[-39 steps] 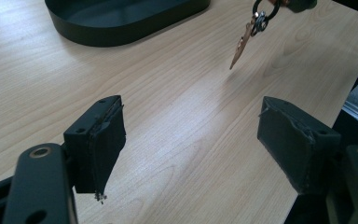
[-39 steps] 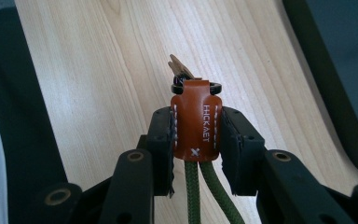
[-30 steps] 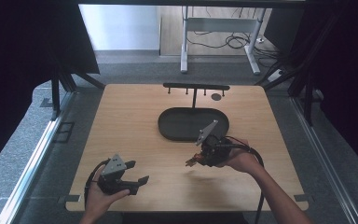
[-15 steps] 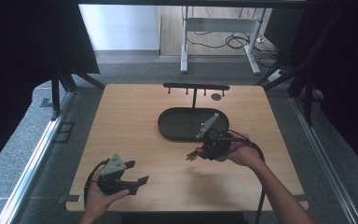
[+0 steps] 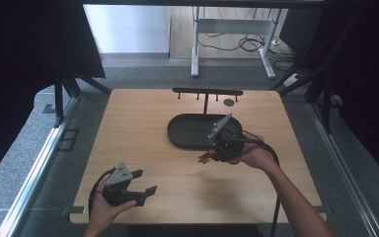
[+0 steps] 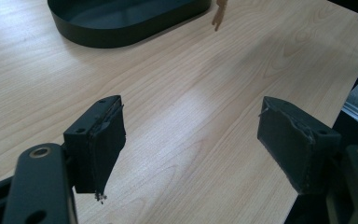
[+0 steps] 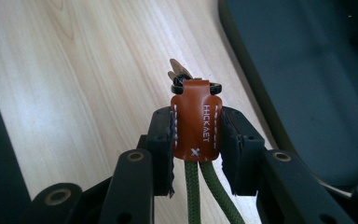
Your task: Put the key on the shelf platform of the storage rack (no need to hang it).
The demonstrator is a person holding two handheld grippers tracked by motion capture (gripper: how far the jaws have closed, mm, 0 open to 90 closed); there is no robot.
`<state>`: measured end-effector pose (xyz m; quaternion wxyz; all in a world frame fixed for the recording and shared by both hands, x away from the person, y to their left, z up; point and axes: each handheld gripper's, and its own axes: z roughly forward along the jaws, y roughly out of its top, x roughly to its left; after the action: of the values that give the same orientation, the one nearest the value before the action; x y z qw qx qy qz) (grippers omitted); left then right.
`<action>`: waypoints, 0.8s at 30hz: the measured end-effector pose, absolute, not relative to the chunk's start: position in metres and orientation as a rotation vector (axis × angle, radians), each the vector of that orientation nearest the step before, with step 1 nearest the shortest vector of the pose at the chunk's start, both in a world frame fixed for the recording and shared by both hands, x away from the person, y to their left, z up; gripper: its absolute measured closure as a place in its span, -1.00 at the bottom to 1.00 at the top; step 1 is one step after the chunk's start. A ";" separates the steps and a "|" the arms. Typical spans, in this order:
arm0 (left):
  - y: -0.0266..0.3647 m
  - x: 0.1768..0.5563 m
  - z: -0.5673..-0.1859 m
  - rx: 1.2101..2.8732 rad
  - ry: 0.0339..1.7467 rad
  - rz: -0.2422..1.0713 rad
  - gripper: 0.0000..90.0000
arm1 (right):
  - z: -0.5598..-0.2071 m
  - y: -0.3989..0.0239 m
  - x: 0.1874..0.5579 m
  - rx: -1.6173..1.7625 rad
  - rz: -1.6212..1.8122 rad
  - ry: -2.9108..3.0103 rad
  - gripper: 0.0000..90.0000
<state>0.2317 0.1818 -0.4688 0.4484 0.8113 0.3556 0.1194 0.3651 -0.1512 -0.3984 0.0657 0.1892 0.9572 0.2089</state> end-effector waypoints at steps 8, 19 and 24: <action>0.182 0.231 -0.468 2.006 0.881 0.297 -0.48 | -0.395 -0.151 0.376 0.589 0.632 2.884 0.48; 0.182 0.231 -0.468 2.006 0.879 0.295 -0.48 | -0.390 -0.149 0.391 0.619 0.634 2.870 0.48; 0.182 0.231 -0.468 2.003 0.881 0.296 -0.48 | -0.388 -0.150 0.398 0.643 0.633 2.864 0.48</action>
<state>0.2312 0.1824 -0.4675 0.4500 0.8101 0.3562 0.1195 0.3985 -0.1500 -0.3876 0.0692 0.2136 0.9515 0.2102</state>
